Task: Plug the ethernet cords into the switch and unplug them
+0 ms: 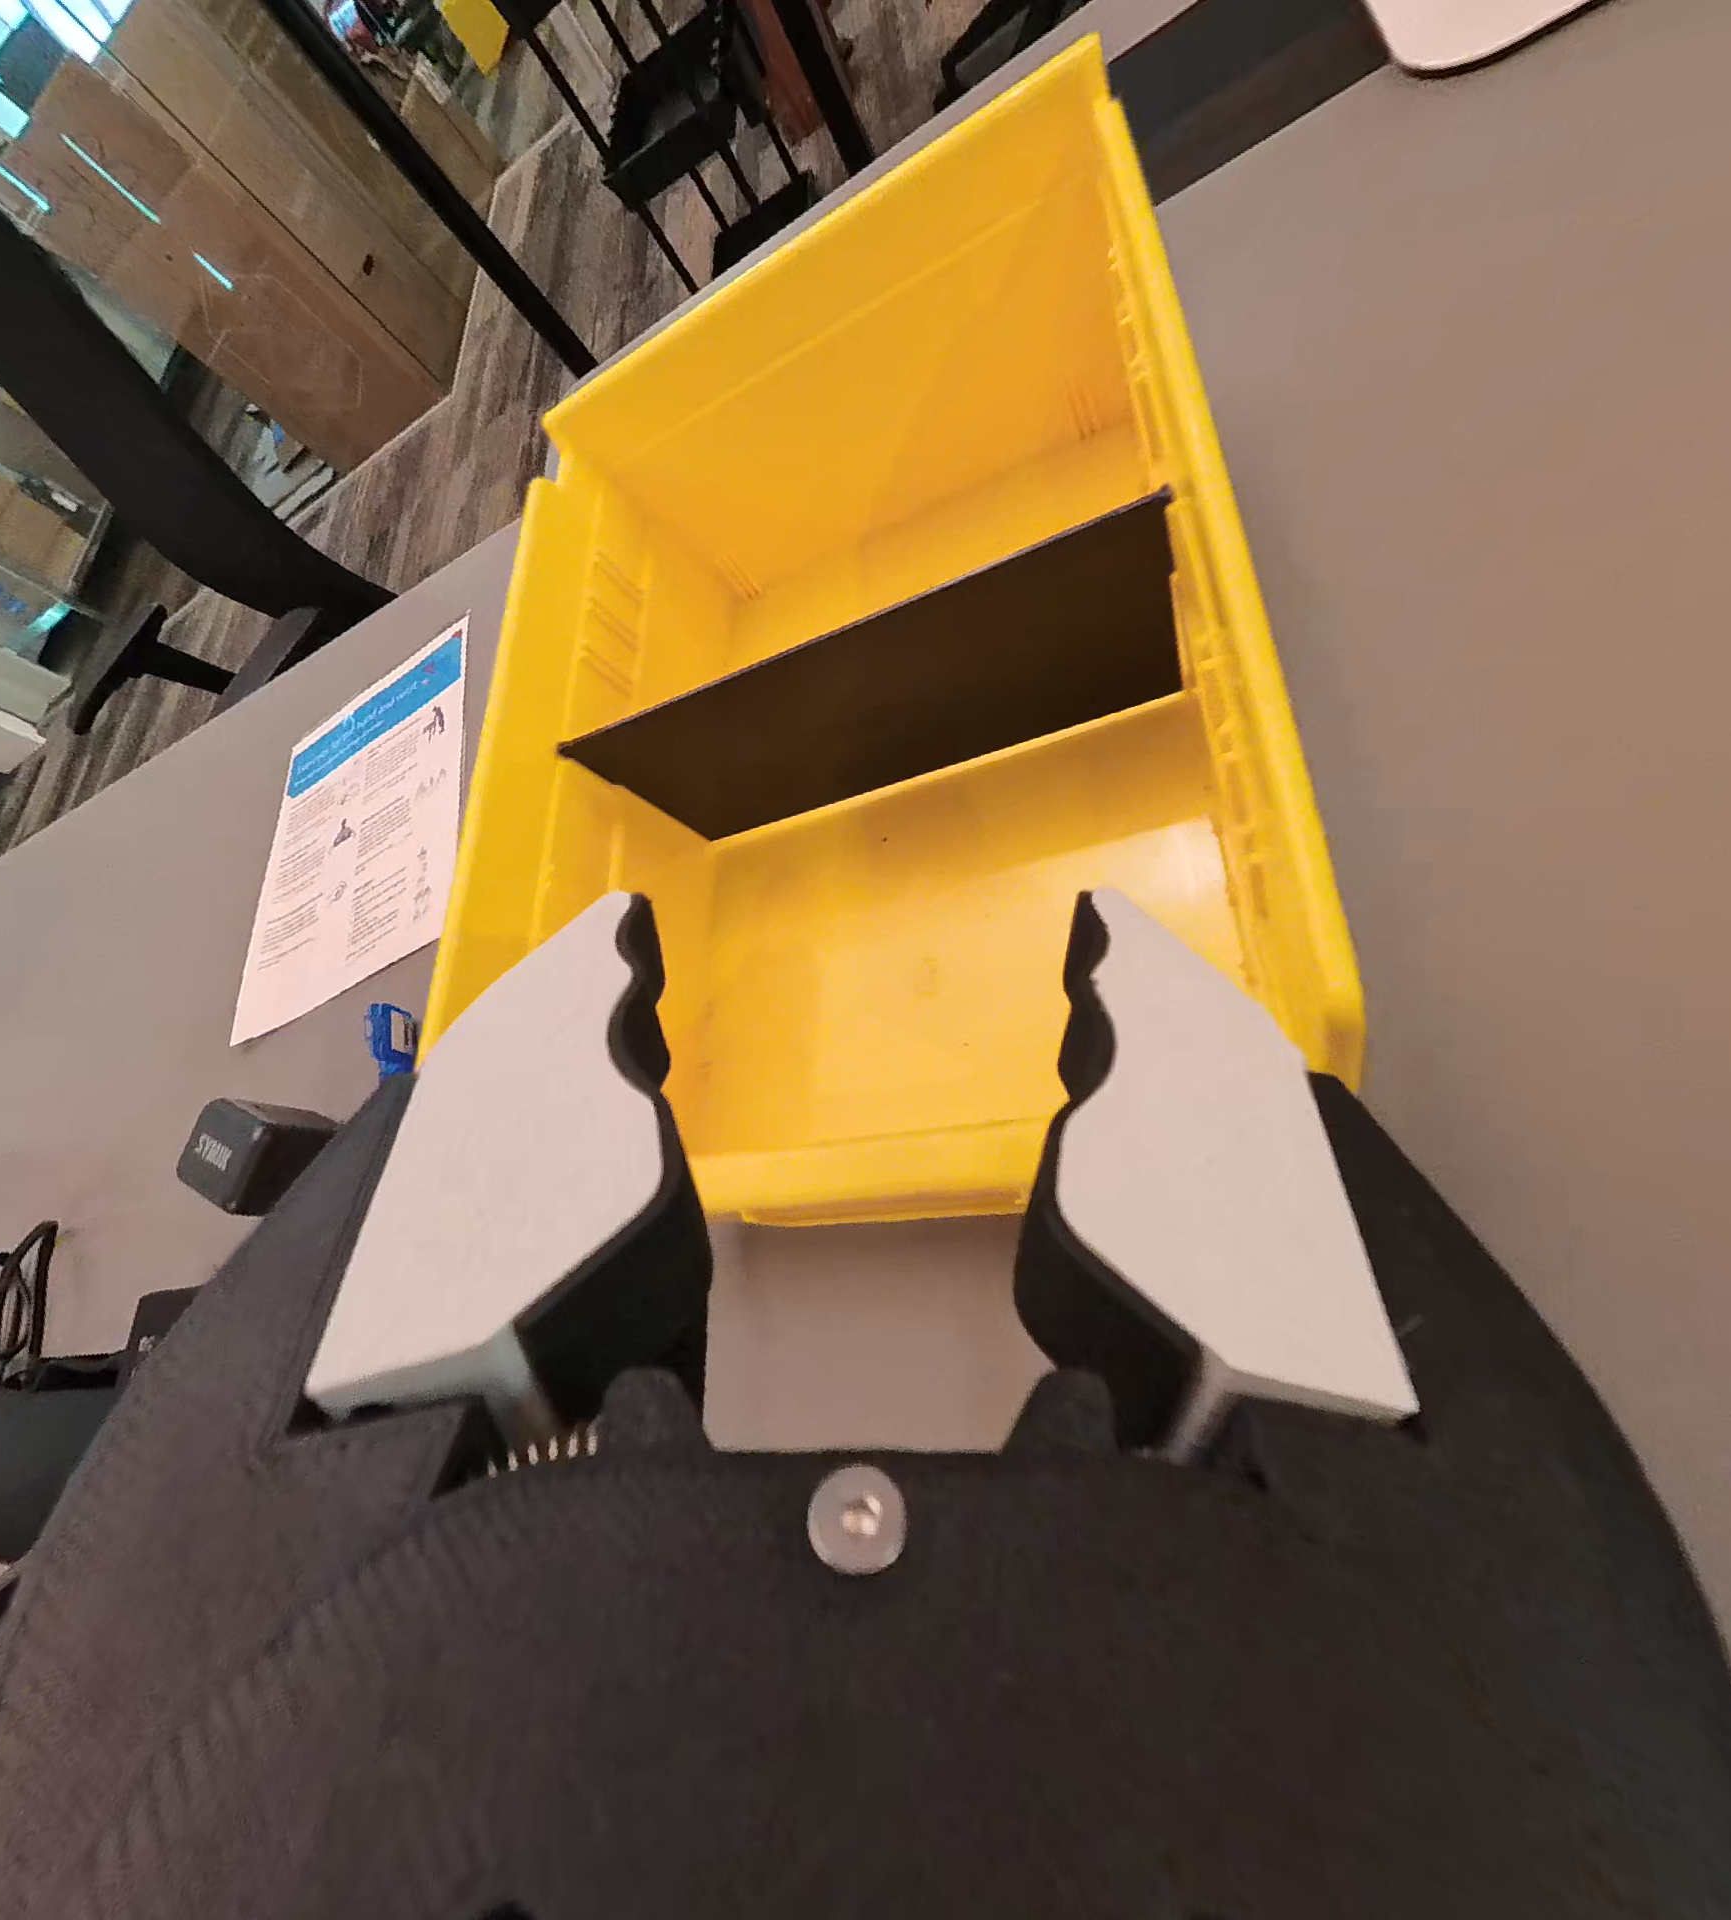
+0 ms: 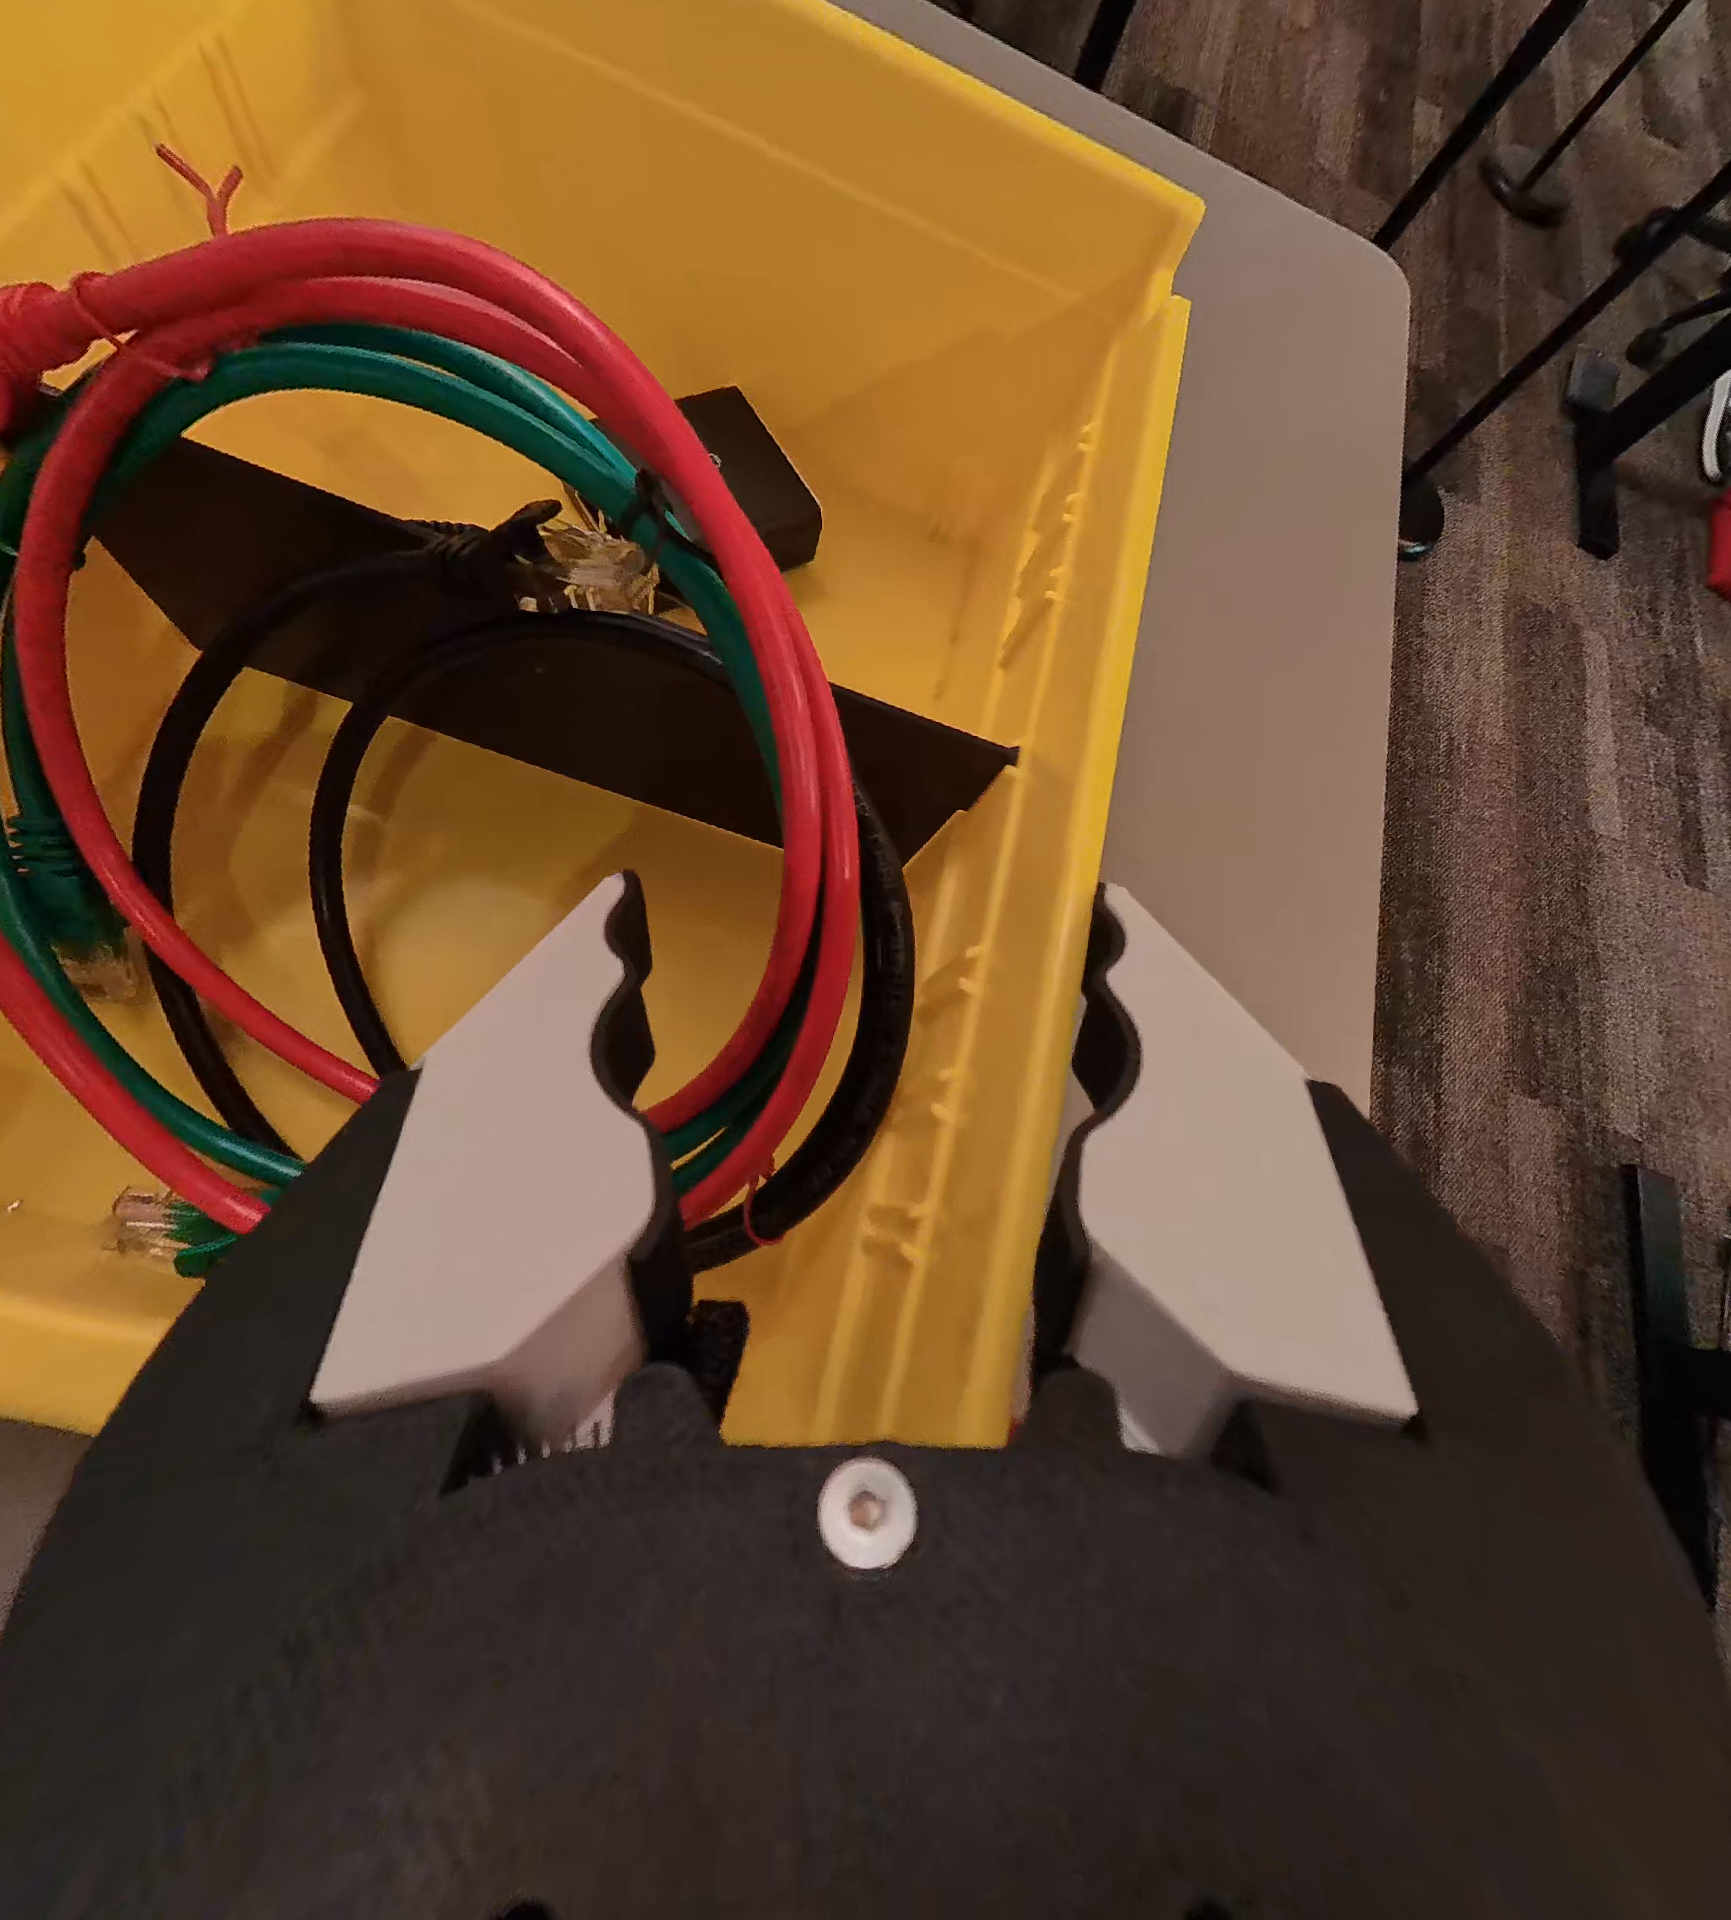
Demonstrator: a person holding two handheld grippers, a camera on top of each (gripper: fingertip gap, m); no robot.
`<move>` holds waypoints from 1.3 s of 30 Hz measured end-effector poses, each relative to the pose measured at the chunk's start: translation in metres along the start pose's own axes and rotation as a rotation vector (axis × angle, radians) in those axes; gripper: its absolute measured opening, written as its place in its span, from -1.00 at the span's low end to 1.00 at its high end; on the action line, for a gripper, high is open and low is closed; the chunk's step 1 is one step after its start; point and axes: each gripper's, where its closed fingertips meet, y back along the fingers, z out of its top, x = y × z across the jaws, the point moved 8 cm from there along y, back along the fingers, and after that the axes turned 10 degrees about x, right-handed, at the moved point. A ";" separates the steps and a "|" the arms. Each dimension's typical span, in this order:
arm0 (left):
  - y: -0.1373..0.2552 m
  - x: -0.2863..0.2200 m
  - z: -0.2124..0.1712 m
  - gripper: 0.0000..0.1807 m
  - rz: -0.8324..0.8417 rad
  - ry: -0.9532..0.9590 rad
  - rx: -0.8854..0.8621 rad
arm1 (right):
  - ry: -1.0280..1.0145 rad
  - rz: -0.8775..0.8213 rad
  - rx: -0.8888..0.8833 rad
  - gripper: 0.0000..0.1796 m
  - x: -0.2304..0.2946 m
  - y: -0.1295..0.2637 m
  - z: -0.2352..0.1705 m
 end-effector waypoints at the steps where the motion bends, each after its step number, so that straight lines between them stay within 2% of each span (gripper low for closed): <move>1: -0.001 0.004 -0.002 -0.18 0.003 0.014 -0.004 | 0.004 -0.002 0.000 -0.11 0.000 -0.001 0.001; 5: -0.009 0.037 -0.010 -0.10 0.101 0.079 -0.046 | 0.022 -0.007 0.001 -0.14 -0.002 -0.004 0.003; 8: -0.026 0.068 -0.022 0.09 0.143 0.136 -0.047 | 0.003 0.009 -0.006 -0.16 -0.003 -0.004 0.004; 11: -0.049 0.090 -0.039 0.29 0.118 0.187 -0.001 | 0.004 0.020 -0.008 -0.14 0.001 -0.004 0.005; 14: -0.069 0.099 -0.050 0.32 0.015 0.212 0.002 | 0.014 0.026 -0.012 -0.14 0.008 -0.003 0.007; 16: -0.081 0.100 -0.054 0.24 -0.081 0.271 -0.002 | 0.020 0.043 -0.021 -0.13 0.015 -0.003 0.010; 19: -0.094 0.098 -0.055 -0.05 -0.234 0.354 -0.062 | 0.020 0.083 -0.030 -0.14 0.026 -0.002 0.015; 21: -0.098 0.102 -0.054 -0.30 -0.257 0.395 -0.117 | 0.021 0.103 -0.025 -0.13 0.035 -0.001 0.018; 24: -0.102 0.101 -0.050 -0.45 -0.274 0.363 -0.129 | 0.026 0.134 -0.022 -0.09 0.051 0.001 0.023; 25: -0.102 0.100 -0.049 -0.63 -0.285 0.353 -0.139 | 0.022 0.156 -0.024 -0.07 0.057 0.002 0.025; 27: -0.102 0.096 -0.045 -0.85 -0.352 0.353 -0.167 | 0.006 0.223 -0.031 -0.12 0.070 0.007 0.029; 29: -0.105 0.089 -0.042 -0.85 -0.408 0.324 -0.168 | -0.018 0.288 -0.060 -0.18 0.081 0.013 0.031; 31: -0.107 0.087 -0.039 -0.85 -0.403 0.312 -0.185 | -0.041 0.244 -0.101 -0.28 0.081 0.019 0.033; 32: -0.109 0.085 -0.038 -0.78 -0.425 0.320 -0.191 | -0.057 0.225 -0.108 -0.20 0.079 0.022 0.032; 33: -0.112 0.082 -0.036 -0.60 -0.460 0.332 -0.192 | -0.073 0.232 -0.106 -0.26 0.080 0.023 0.031; 34: -0.115 0.079 -0.034 -0.54 -0.481 0.346 -0.188 | -0.083 0.249 -0.094 -0.30 0.082 0.022 0.029; 36: -0.120 0.080 -0.032 -0.80 -0.416 0.348 -0.191 | -0.073 0.262 -0.053 -0.35 0.088 0.018 0.024; 39: -0.125 0.074 -0.031 -0.87 -0.426 0.382 -0.205 | -0.053 0.269 -0.033 -0.54 0.098 0.014 0.022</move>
